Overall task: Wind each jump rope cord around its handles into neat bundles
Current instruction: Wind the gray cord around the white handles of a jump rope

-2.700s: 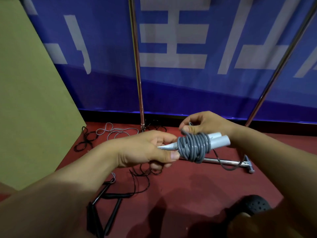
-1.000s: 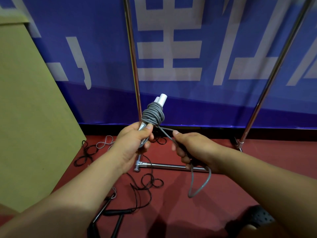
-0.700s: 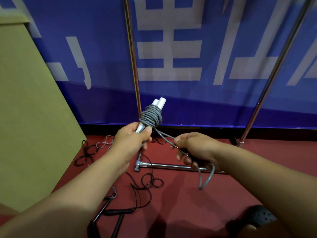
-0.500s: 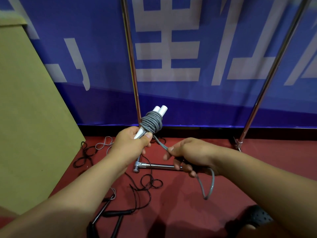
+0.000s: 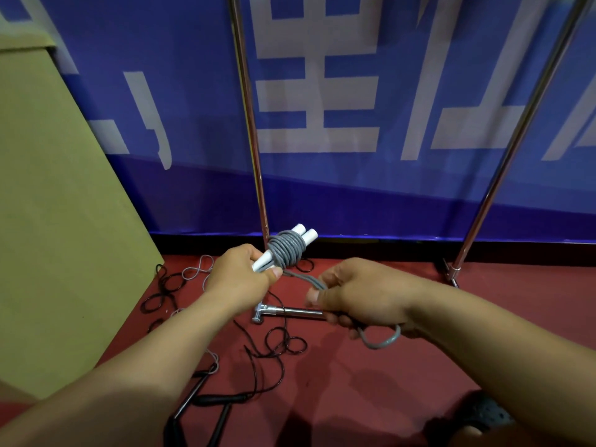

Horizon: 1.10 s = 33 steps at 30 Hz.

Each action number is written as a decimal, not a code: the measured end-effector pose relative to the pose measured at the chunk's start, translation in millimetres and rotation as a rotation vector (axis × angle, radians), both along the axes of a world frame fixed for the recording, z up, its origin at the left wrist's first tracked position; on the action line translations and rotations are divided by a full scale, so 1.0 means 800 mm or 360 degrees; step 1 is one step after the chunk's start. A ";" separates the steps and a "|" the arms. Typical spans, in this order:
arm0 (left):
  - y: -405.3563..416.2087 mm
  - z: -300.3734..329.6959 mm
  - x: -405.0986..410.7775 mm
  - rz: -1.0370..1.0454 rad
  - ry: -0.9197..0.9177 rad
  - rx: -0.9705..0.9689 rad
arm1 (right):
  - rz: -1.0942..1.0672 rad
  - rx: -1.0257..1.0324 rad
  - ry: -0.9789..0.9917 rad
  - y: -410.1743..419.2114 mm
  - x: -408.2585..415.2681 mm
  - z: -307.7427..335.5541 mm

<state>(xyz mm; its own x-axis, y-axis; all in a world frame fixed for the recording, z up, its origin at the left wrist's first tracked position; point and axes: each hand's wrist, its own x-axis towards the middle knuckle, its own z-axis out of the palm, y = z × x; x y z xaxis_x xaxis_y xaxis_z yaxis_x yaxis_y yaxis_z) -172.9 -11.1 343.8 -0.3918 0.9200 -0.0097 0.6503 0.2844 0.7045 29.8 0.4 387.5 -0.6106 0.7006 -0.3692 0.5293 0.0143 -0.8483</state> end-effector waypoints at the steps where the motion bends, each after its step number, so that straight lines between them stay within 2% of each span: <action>1: 0.000 0.000 0.001 -0.0018 0.0034 -0.0031 | -0.0037 0.0119 -0.0035 0.003 0.002 0.000; 5: 0.000 -0.001 0.008 -0.0172 0.0104 -0.0174 | 0.0217 0.1195 -0.0444 0.011 0.012 0.001; 6: 0.000 -0.001 0.011 -0.0253 0.0085 -0.0226 | 0.0298 0.1395 -0.0491 0.012 0.015 0.003; 8: -0.003 0.000 0.018 -0.0468 0.0072 -0.0342 | 0.0385 0.1548 -0.0467 0.018 0.018 0.006; 12: -0.015 0.006 0.034 -0.0958 0.0167 -0.0469 | 0.0410 0.1549 -0.0321 0.039 0.020 0.004; 16: -0.025 0.007 0.033 -0.1247 0.0044 -0.0452 | 0.0429 0.1456 -0.0198 0.051 0.021 -0.001; 21: -0.033 0.012 0.032 -0.1380 -0.0074 -0.0377 | 0.0312 0.1354 -0.0169 0.067 0.032 -0.005; 26: -0.041 0.020 0.040 -0.1413 -0.0009 -0.0200 | 0.0265 0.1167 -0.0090 0.074 0.042 -0.008; 30: -0.044 0.030 0.042 -0.1366 -0.0116 0.0034 | 0.0095 0.0984 0.0074 0.084 0.056 -0.003; 33: -0.048 0.033 0.048 -0.1375 -0.0228 0.0059 | 0.0036 0.0901 0.0168 0.087 0.061 -0.003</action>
<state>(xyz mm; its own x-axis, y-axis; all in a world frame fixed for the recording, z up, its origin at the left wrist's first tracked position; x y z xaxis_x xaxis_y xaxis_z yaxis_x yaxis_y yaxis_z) -134.5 -49.3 370.4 0.4450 0.8950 0.0300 0.5324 -0.2914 0.7948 78.2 70.1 384.8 -0.6408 0.7577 0.1233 0.4363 0.4917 -0.7535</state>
